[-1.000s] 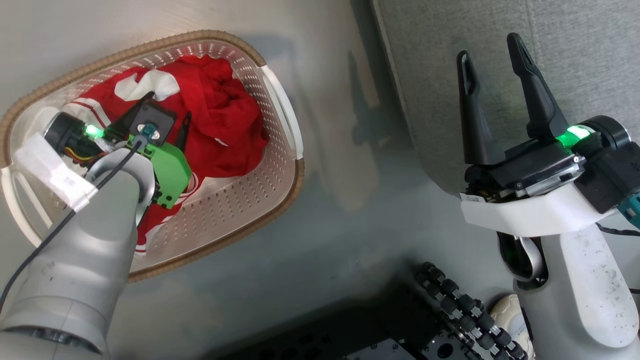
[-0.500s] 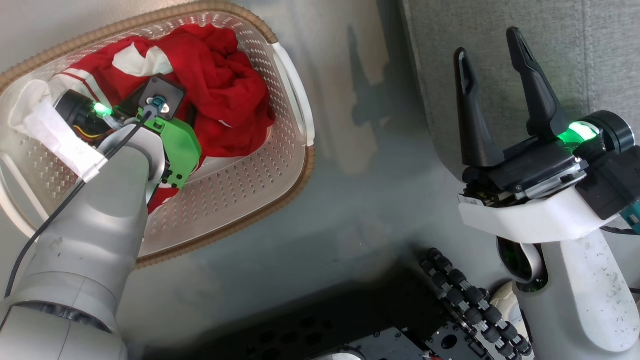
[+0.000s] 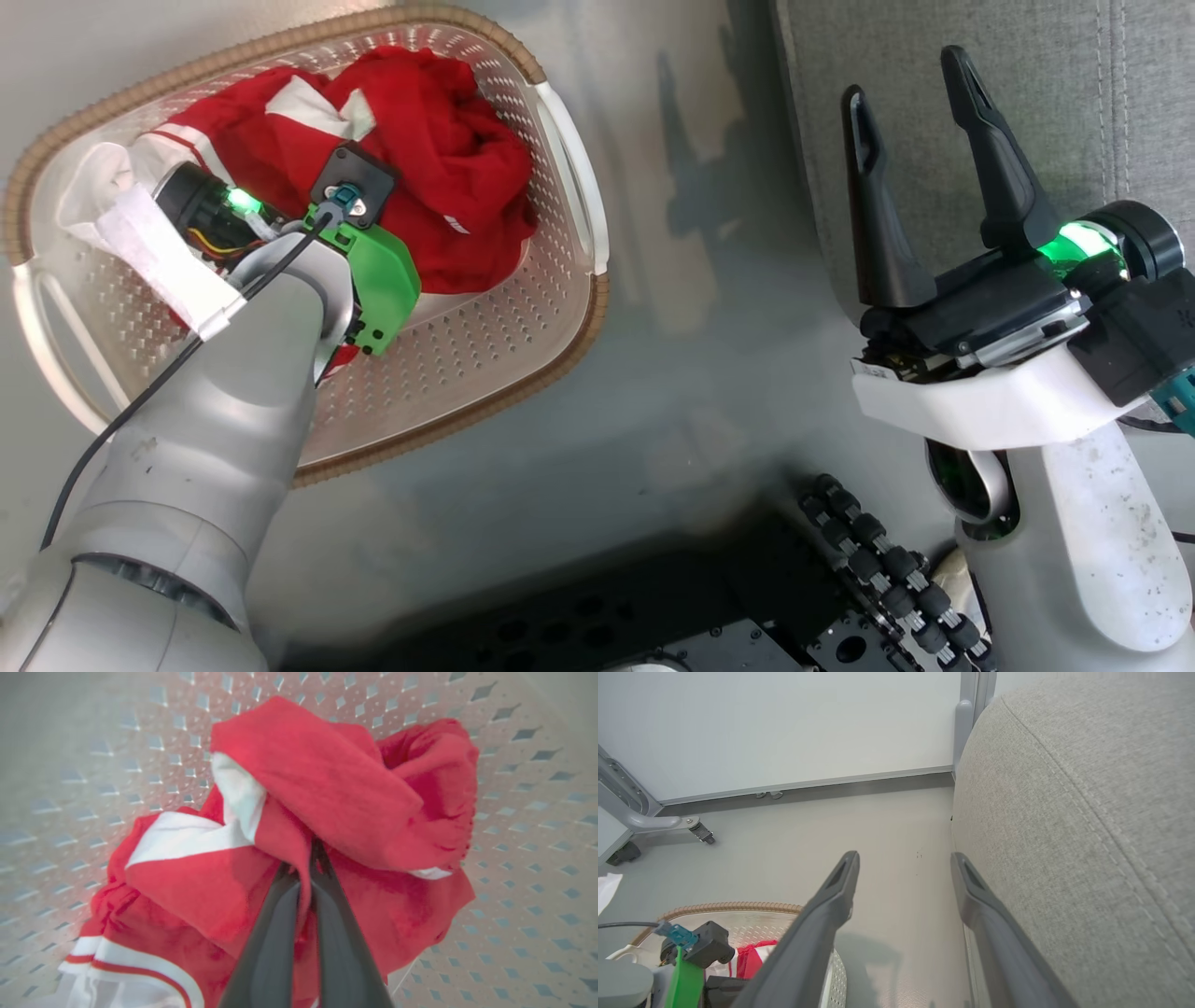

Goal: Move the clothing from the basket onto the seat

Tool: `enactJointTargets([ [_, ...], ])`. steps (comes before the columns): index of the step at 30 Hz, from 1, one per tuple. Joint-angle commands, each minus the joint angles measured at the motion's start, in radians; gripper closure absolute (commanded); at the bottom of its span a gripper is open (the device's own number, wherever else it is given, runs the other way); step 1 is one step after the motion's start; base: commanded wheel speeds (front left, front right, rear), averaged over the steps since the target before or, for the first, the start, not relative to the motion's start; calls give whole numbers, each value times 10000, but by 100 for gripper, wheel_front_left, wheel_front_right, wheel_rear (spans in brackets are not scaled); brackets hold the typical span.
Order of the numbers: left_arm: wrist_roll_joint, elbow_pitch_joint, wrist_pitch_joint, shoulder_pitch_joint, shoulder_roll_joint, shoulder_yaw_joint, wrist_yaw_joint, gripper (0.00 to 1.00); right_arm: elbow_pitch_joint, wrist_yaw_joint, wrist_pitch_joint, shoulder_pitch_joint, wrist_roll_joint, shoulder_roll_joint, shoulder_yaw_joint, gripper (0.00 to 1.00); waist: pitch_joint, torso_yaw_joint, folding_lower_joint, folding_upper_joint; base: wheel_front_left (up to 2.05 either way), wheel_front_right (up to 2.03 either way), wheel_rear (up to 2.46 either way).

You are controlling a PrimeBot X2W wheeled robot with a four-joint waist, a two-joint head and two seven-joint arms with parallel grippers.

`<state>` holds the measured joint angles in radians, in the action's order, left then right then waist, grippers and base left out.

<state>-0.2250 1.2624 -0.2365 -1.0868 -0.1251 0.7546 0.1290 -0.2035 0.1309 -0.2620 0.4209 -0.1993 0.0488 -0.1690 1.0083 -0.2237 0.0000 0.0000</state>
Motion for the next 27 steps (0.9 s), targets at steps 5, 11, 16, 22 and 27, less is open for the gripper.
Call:
enactJointTargets([
  [5, -621, -282, -205, 232, 49, 481, 19, 100, 236, -3, -46, 111, 96, 29, 48, 0, -655, 271, 0, 0, 0, 0, 0],
  [11, -1255, -829, -285, 688, 77, 1048, 19, 100, 525, -3, -47, 27, 186, 30, 107, 0, -1567, 595, 0, 0, 0, 0, 0],
  [16, -1714, -1786, -298, 1226, -49, 1131, 20, 100, 901, -3, -46, -147, 385, 32, 166, 0, -2414, 975, 0, 0, 0, 0, 0],
  [22, -1778, -2904, -294, 1936, -153, 758, 20, 100, 1377, -3, -46, -352, 588, 34, 236, 0, -3407, 1408, 0, 0, 0, 0, 0],
  [27, -1552, -3763, -295, 2561, -180, 244, -6, 100, 1739, -3, -47, -621, 660, 34, 240, 0, -4185, 1709, 0, 0, 0, 0, 0],
])
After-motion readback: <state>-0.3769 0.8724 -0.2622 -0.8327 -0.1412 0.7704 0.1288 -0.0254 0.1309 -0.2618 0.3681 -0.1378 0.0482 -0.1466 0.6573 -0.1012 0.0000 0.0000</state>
